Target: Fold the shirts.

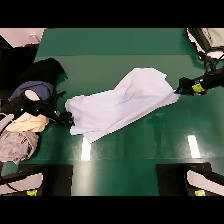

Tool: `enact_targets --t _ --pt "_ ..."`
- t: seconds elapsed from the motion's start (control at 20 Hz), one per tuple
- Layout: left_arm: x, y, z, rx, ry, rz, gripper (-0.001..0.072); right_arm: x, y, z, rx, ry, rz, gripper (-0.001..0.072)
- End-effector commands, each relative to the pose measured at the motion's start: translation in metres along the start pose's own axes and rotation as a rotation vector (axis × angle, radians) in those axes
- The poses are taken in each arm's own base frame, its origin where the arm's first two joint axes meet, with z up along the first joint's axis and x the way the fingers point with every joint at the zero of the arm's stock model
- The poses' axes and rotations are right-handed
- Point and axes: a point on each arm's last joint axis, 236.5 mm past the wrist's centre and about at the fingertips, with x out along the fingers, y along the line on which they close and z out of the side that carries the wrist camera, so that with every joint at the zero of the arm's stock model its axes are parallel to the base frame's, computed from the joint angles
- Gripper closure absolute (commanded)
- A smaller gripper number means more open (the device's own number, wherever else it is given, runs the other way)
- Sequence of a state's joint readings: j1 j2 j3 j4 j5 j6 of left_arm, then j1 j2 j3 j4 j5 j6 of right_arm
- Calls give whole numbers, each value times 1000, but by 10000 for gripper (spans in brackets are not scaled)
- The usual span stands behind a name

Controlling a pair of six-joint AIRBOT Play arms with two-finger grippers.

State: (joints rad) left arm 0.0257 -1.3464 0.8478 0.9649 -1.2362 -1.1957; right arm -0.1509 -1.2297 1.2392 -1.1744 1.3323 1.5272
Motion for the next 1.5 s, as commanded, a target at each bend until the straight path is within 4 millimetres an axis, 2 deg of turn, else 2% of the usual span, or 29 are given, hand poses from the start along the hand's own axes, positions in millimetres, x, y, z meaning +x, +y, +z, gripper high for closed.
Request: enact_targets --t 0.0,0.1,0.15,0.2,0.25,0.3,0.35,0.4,0.45,0.5,0.55,0.65,0.7,0.8,0.9,0.95,1.0,1.1,1.25,1.45 --pt "-52 -30 39 88 -137 6 678 -23 12 8 -26 -90 11 698" --pt "-143 -73 81 215 -394 49 678 -60 32 24 -43 -250 58 698" --pt "-198 -99 93 285 -538 74 677 -85 46 33 -51 -342 94 698" --pt "-260 -131 97 360 -703 105 677 -117 60 41 -72 -436 122 698" --pt "-315 -162 91 433 -852 136 677 -149 75 46 -108 -524 135 698" --pt "-371 -195 76 510 -1002 167 677 -188 91 50 -150 -626 147 699" --pt "-416 -225 55 580 -1129 196 677 -224 106 50 -193 -717 155 698" --pt "-457 -254 27 649 -1251 228 677 -263 121 46 -235 -811 163 698" --pt "-489 -279 0 704 -1353 250 677 -298 135 38 -272 -894 170 698" --pt "-516 -302 -29 757 -1447 265 678 -332 146 28 -309 -974 167 698" --pt "-535 -320 -56 799 -1521 271 677 -360 152 18 -339 -1040 147 698" --pt "-559 -342 -93 832 -1638 256 678 -406 162 -4 -386 -1152 111 698" --pt "-562 -345 -102 840 -1658 256 678 -423 163 -14 -403 -1194 83 698" --pt "-557 -344 -103 822 -1643 238 678 -440 158 -26 -393 -1213 29 699" --pt "-547 -331 -81 782 -1595 233 678 -430 141 -24 -349 -1127 -40 699" --pt "-536 -318 -61 747 -1552 226 678 -412 135 -19 -330 -1037 -48 699" --pt "-521 -304 -38 703 -1495 214 678 -389 127 -11 -305 -938 -55 700" --pt "-476 -267 12 607 -1313 193 678 -326 104 8 -253 -697 -70 699" --pt "-384 -215 79 494 -968 142 678 -222 58 26 -149 -350 -101 699" --pt "-240 -169 150 417 -594 79 677 -112 15 49 -43 -115 -100 699"
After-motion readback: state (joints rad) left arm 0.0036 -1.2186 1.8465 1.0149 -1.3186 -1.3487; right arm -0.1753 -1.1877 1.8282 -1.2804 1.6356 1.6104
